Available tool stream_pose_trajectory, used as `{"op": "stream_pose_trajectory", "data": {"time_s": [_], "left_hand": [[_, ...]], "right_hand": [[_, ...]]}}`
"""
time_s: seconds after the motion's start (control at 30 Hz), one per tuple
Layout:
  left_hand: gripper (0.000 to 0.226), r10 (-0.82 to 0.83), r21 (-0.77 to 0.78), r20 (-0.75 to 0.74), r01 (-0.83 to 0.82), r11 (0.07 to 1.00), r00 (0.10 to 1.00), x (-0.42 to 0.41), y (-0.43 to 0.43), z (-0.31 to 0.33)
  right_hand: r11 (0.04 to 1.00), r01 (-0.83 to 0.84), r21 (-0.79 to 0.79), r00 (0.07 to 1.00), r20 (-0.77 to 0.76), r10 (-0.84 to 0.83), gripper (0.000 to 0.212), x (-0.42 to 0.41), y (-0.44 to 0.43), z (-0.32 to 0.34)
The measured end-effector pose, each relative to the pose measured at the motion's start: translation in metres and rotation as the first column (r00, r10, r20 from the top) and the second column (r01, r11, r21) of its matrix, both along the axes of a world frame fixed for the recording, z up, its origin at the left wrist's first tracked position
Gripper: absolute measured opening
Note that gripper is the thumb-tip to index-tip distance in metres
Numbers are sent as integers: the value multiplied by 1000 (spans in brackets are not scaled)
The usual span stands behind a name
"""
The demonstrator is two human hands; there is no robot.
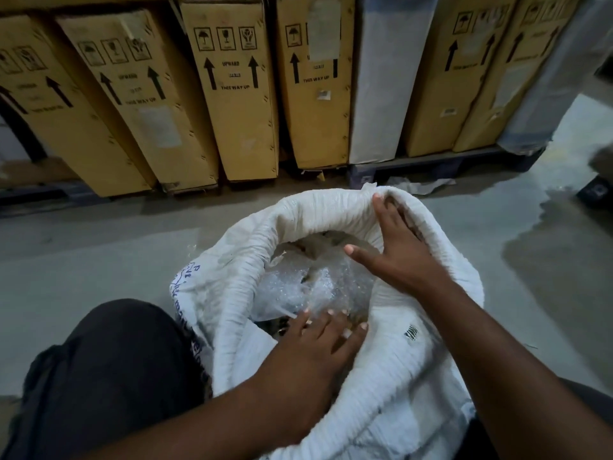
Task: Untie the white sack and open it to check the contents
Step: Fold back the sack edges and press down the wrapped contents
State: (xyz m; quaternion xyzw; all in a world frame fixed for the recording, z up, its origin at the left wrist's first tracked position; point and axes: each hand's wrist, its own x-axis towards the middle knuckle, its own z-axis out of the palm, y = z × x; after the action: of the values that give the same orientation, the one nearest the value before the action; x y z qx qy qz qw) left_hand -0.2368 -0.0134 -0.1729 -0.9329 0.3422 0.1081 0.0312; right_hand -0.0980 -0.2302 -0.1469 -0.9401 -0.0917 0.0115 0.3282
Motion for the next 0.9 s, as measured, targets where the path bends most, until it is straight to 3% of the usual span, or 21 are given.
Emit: {"op": "stream_pose_trajectory", "data": {"time_s": [0.2,0.33,0.4,0.47,0.57,0.8,0.9], "left_hand": [[43,17,-139,52,-10,990,998,-18,-4,-15],[67,6,-2,50,-6,1000,999,1,11,8],[70,100,138,-111,-84,987,989,15,17,20],[82,166,204,-166,-131,970,972,24,26,23],[129,220,257,-159,-175,950,962,28,51,22],[148,412,496,-220,-262,828,884,-26,87,50],[172,487,572,-278,-265,777,828,-49,76,71]], "right_hand": [[968,-35,-250,998,45,48,122,-20,10,16],[833,-272,-482,958,-59,279,109,-64,36,24],[743,-408,-530,912,-211,351,97,-77,35,24],[654,-514,-556,857,-352,376,85,-84,29,24],[595,-551,-586,828,-475,298,71,-99,18,30],[374,-571,-731,779,-626,-35,103,-158,-14,52],[394,-615,-682,689,-709,-152,116,-177,-14,58]]}}
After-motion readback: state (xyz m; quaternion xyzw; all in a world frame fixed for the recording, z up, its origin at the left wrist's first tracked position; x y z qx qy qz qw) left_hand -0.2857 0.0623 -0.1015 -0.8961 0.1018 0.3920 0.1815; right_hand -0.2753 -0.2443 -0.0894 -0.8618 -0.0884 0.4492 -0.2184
